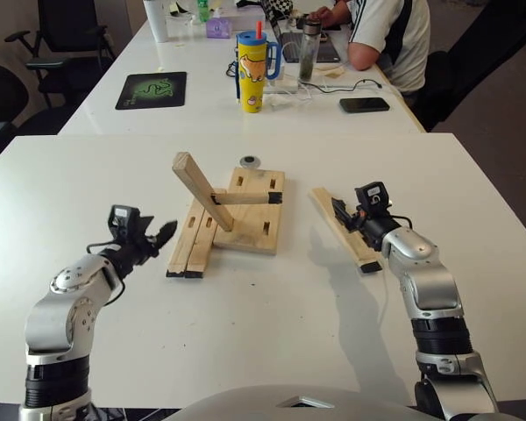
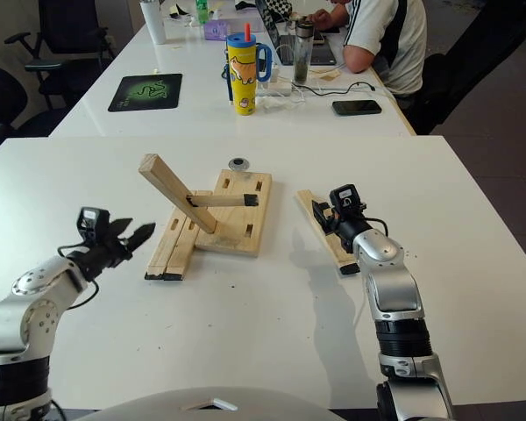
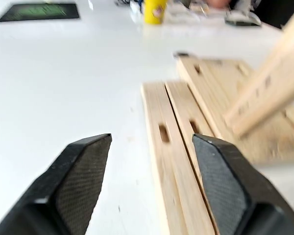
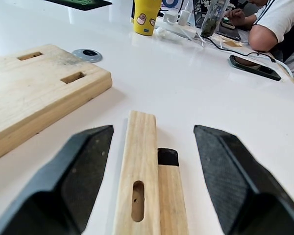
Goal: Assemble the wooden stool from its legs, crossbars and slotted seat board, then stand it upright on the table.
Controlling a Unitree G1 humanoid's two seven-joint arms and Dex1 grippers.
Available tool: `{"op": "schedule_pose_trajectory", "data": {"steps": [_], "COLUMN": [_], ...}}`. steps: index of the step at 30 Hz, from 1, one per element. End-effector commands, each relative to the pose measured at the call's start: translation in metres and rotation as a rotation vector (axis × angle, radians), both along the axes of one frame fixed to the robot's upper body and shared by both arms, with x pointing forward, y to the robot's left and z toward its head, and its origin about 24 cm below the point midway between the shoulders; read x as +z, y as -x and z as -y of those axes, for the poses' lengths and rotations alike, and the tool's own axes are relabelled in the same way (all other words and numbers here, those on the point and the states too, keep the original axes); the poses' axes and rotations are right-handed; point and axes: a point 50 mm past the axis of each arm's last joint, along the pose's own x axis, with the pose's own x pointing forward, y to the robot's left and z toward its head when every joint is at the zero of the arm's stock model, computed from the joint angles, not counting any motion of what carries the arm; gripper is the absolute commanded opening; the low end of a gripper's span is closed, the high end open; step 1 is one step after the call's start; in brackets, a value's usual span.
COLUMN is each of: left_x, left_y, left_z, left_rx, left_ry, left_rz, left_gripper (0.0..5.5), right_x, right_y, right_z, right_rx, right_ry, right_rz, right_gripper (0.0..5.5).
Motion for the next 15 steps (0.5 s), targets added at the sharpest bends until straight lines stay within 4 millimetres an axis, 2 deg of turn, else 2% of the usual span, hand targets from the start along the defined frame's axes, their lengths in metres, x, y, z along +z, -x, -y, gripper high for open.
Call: {"op": "schedule_pose_trajectory", "data": {"steps": [1,7,15], "left_x": [-0.010,-0.020,-0.025], "left_y": [0.003,0.006,0.004], "left_z": [-0.003,0.007,0.009], "left_rx": [-0.056,-0.097,-0.098], "left_ry": [-0.107,-0.102,-0.108], "left_rz": [-0.080,-0.119,-0.135], "left_gripper": [3.07,3.07,3.07], "right_x": [0.000,-0.001,-0.003], "right_y": [0.002,0.003,0.005], "right_z": [-0.004,-0.007,-0.010], "right_rx": [-0.003,0.011,0.026], "right_ry": [-0.013,-0.007,0.007], "right_rz": [-0.003,-0.006,-0.006], "right_gripper": [3.05,3.05,3.05]}}
